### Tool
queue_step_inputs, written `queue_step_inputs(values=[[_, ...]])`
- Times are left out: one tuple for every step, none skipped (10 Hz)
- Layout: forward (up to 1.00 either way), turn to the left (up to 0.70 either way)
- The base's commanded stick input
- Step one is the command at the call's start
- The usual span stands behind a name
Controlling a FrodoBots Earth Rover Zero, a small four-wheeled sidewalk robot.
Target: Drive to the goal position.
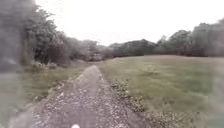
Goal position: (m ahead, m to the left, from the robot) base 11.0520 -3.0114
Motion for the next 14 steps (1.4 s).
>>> queue_step_inputs(values=[[0.85, 0.01], [0.85, 0.01], [0.85, 0.01], [0.85, 0.01], [0.85, 0.01], [0.85, 0.01], [0.85, 0.01], [0.85, 0.01], [0.85, 0.01], [0.85, 0.01], [0.85, 0.01], [0.85, 0.01], [0.85, 0.01], [0.85, 0.01]])
